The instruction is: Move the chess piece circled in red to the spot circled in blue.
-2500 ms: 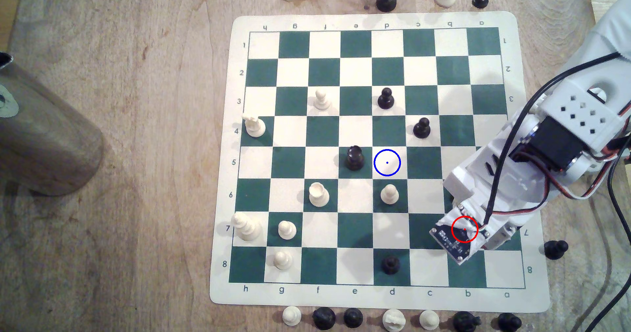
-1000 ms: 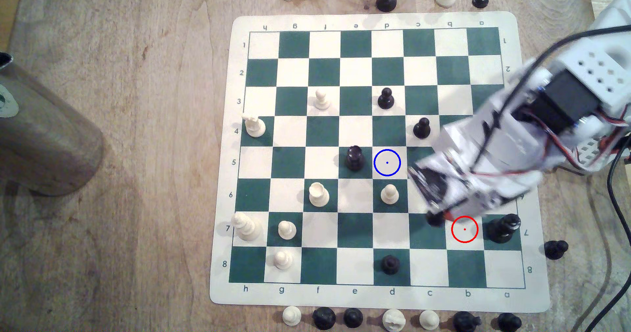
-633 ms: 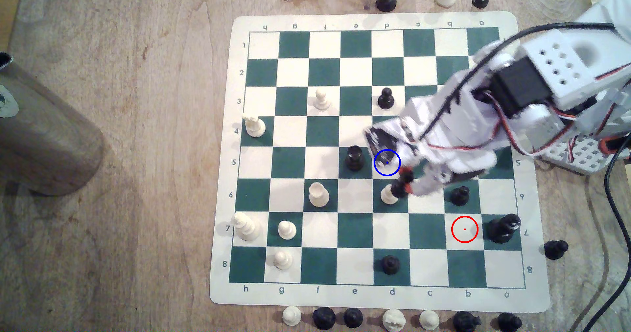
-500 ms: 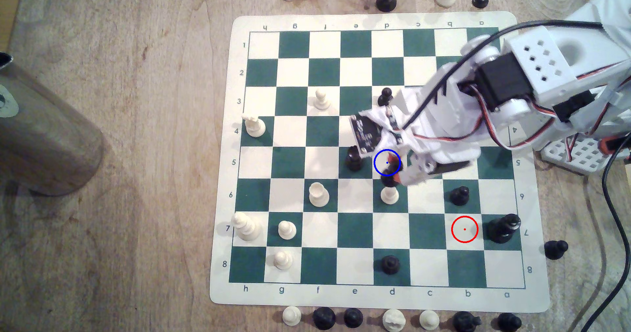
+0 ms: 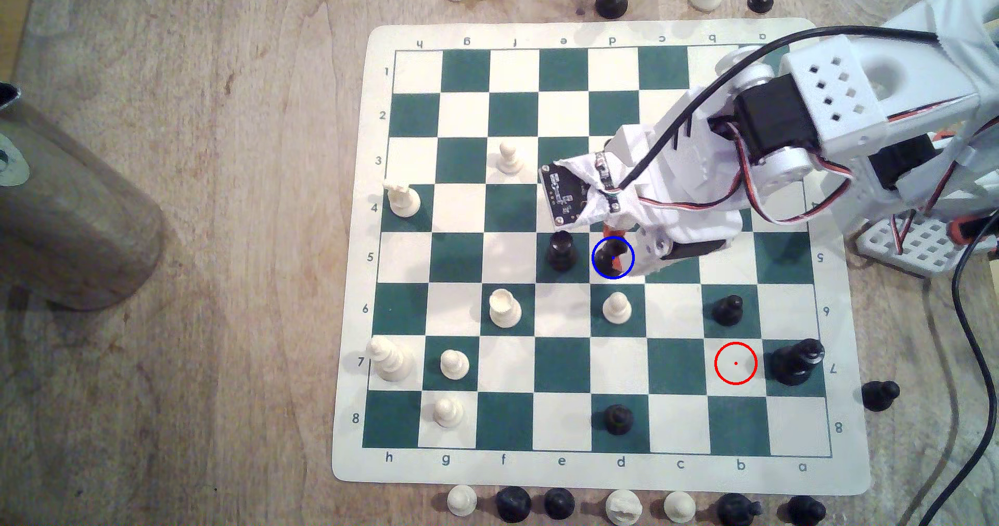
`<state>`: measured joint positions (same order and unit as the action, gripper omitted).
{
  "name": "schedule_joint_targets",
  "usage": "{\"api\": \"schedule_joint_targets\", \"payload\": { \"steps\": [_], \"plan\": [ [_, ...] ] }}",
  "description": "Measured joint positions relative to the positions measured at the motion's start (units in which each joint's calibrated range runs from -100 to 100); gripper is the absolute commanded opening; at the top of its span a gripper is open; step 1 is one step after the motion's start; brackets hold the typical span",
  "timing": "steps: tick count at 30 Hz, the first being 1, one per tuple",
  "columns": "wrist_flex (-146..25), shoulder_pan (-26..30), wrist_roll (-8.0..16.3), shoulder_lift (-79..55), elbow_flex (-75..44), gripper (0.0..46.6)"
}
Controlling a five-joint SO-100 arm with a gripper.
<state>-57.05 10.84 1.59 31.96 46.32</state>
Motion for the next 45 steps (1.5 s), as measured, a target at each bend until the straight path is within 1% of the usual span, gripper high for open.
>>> {"api": "schedule_joint_targets", "payload": {
  "steps": [9,15,19,23,27,35,37,38,39,41,43,45],
  "plan": [
    [2.55,-0.29,-0.29,-2.35,4.07,0.4],
    [5.02,-0.29,-0.29,-5.28,4.16,0.4],
    [5.74,-1.70,-0.29,-6.03,4.16,0.4],
    [6.61,-1.62,-0.83,-7.37,4.16,0.4],
    [6.93,-2.73,-1.07,-8.55,4.16,0.4],
    [7.01,-2.73,-1.07,-9.30,4.79,0.4],
    [7.01,-2.73,-1.07,-9.38,4.79,2.3],
    [7.01,-2.73,-1.07,-9.55,4.79,4.4],
    [7.01,-2.73,-1.12,-9.72,4.79,9.7],
    [7.01,-2.73,-1.42,-9.72,4.79,14.2],
    [7.65,-2.73,-1.51,-9.72,5.15,16.1],
    [7.89,-2.88,-1.51,-9.89,6.51,16.2]
  ]
}}
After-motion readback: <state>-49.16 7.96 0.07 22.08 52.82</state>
